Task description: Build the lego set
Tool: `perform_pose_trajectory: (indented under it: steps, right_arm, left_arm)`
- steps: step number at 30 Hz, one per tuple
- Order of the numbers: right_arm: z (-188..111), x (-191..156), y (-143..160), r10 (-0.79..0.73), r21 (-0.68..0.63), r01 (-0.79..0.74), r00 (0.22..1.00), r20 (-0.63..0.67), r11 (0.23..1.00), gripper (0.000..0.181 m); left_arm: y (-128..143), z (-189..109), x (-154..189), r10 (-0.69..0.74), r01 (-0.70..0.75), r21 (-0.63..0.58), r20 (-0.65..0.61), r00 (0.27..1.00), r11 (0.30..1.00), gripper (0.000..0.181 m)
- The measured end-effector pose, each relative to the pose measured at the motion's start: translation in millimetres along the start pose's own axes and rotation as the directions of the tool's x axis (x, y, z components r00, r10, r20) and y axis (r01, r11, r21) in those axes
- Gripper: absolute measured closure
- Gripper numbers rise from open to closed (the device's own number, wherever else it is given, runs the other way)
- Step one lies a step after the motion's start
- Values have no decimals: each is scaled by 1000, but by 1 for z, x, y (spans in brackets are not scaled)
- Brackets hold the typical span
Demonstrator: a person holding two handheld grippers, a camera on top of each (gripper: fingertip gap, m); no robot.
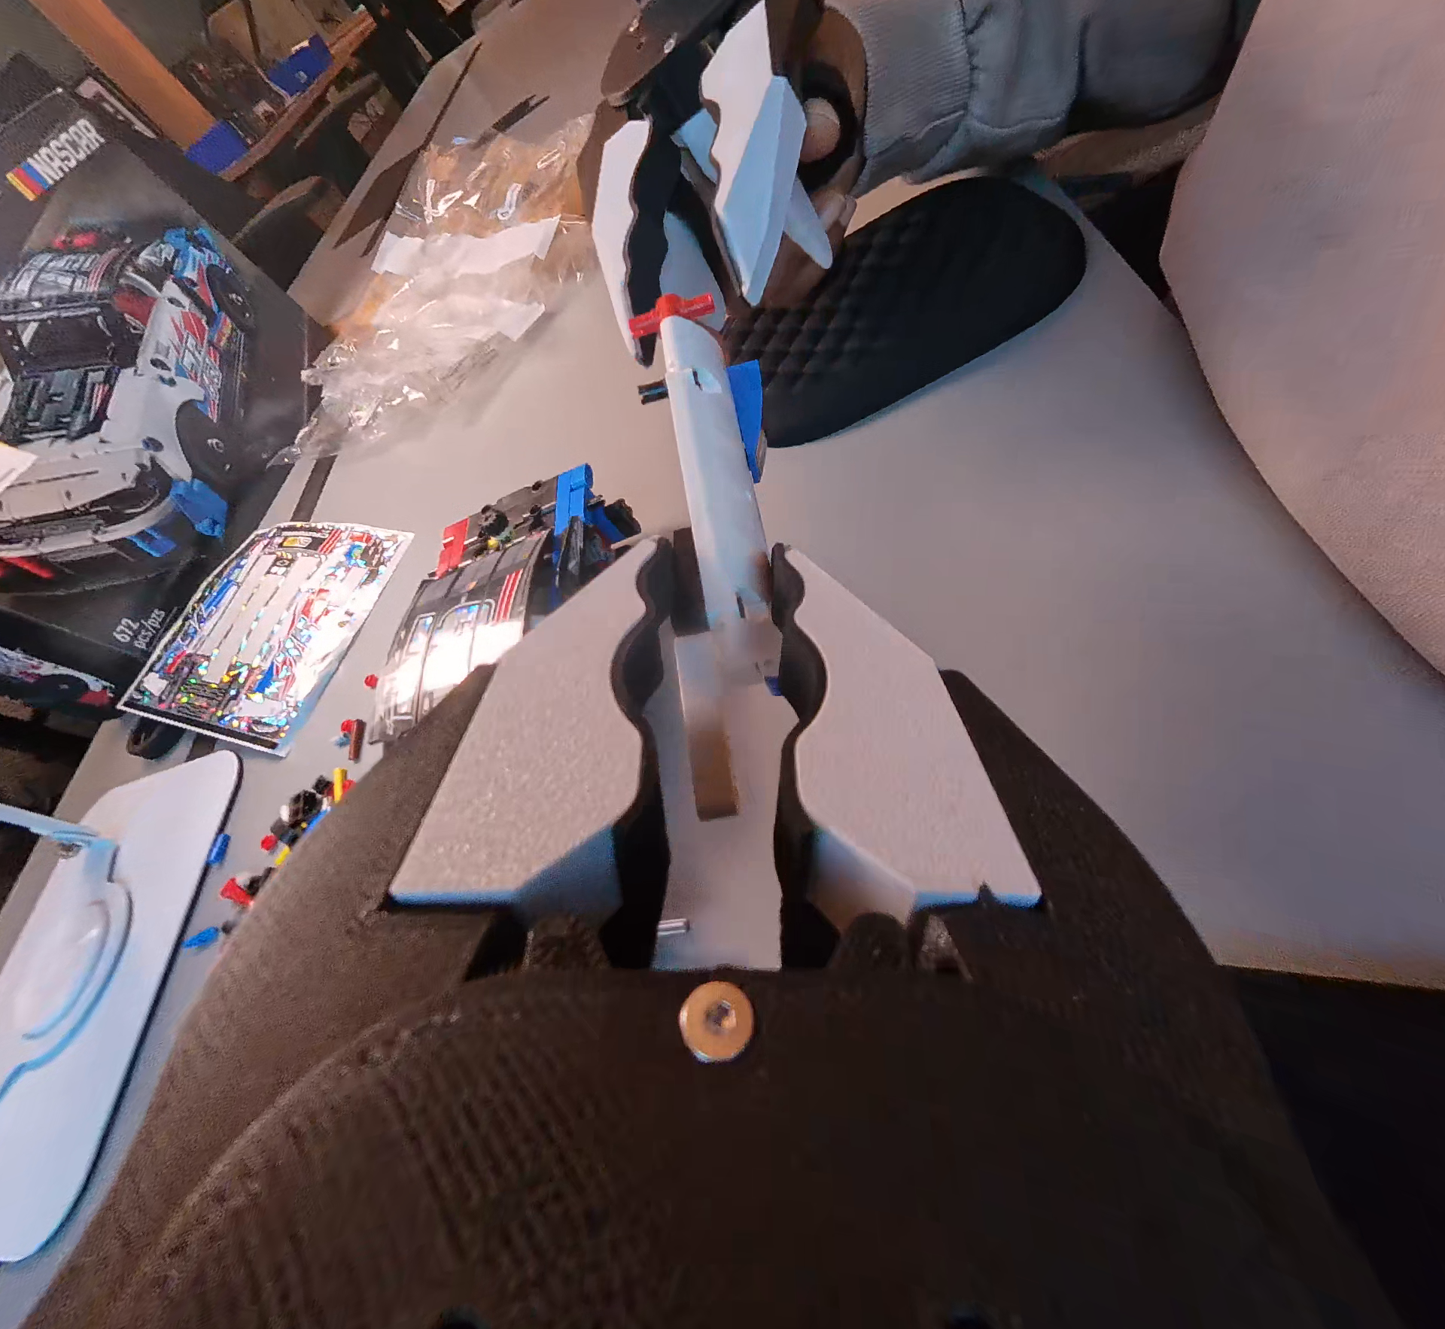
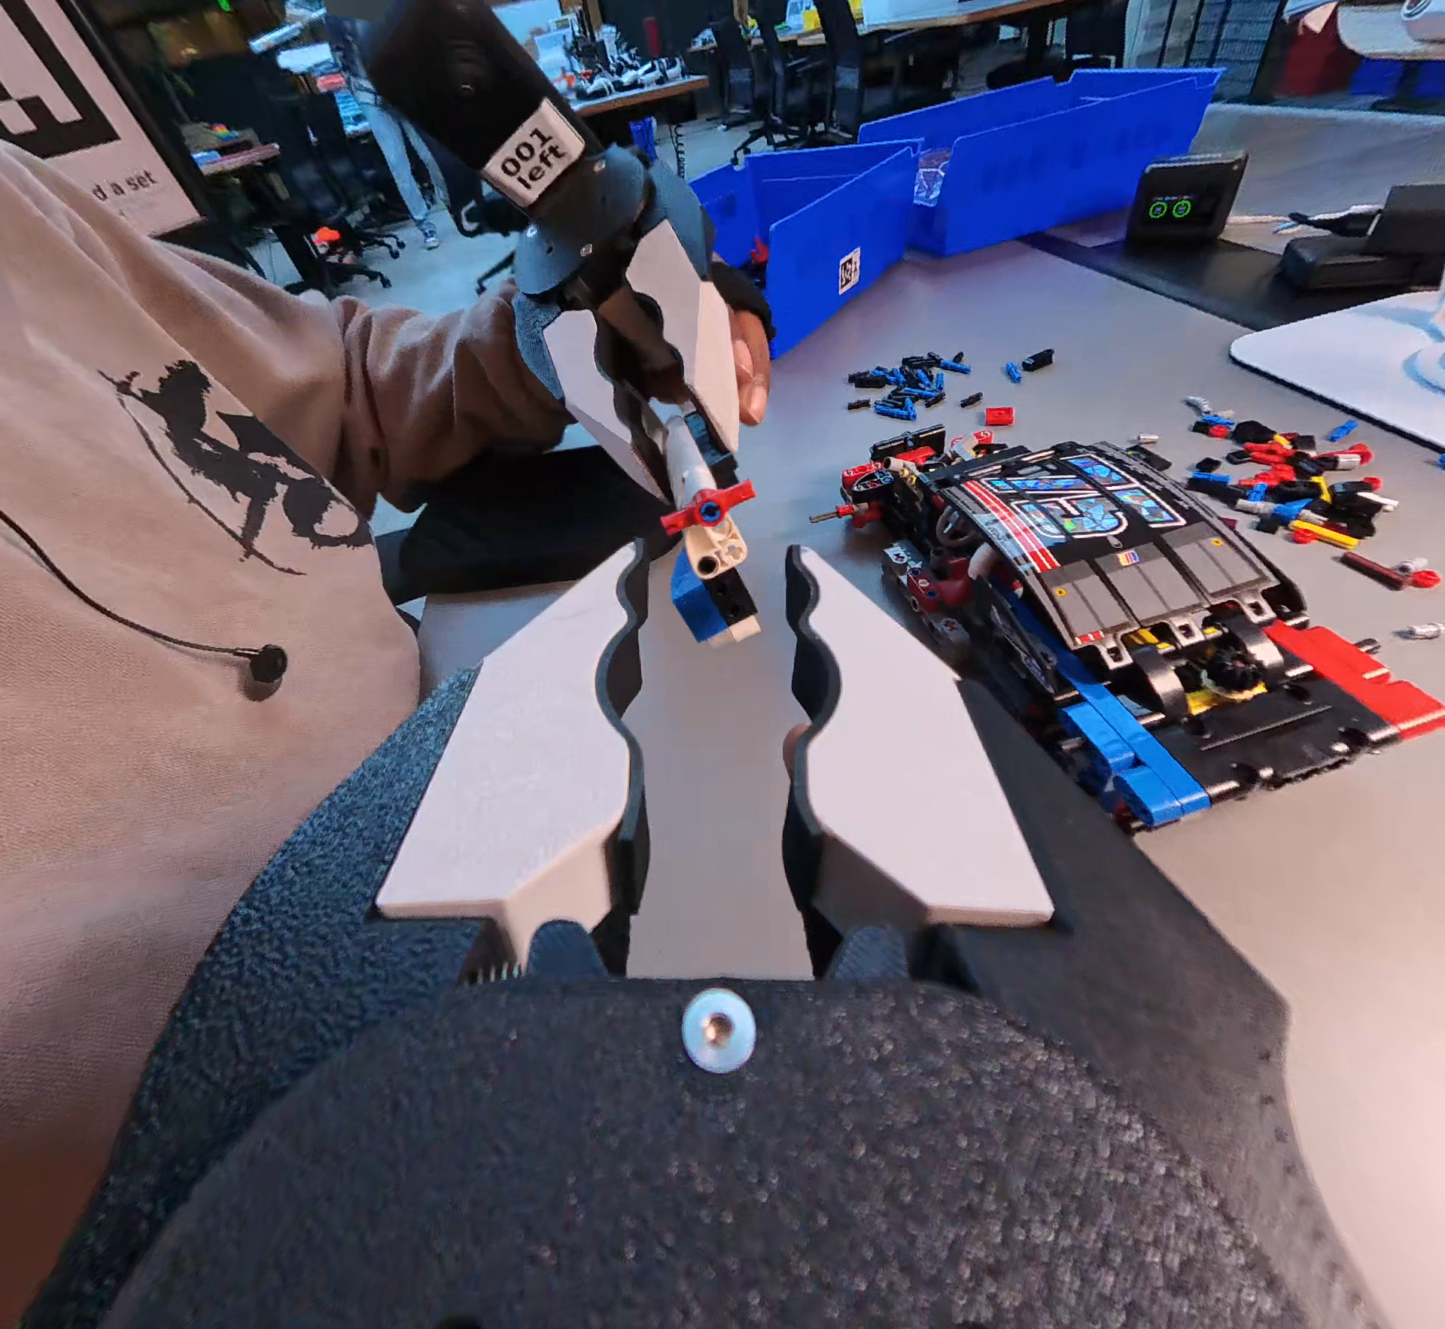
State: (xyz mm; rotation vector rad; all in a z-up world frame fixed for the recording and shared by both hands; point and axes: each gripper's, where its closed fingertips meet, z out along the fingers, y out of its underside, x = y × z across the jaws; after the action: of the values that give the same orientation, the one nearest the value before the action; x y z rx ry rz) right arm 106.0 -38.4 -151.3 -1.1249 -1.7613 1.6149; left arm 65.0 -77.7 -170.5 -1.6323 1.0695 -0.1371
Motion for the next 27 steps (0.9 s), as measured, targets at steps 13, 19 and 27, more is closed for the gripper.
perform_pose_trajectory:
  steps: [13, 19, 27]
  right_arm:
    - [2, -11, 10, -321, -173, 316, 947, 0, 933, 159]
    - [2, -7, 14, 338, -115, -328, 938, 79, 938, 159]
    - [4, -8, 24, 26, -163, -21, 999, 30, 986, 159]
  left_arm:
    - [-1, 7, 11, 12, -23, -86, -127, 992, 996, 159]
    - [4, 11, 8, 138, -141, -124, -34, 990, 982, 159]
    - [9, 13, 13, 103, -111, -130, -64, 993, 985, 159]
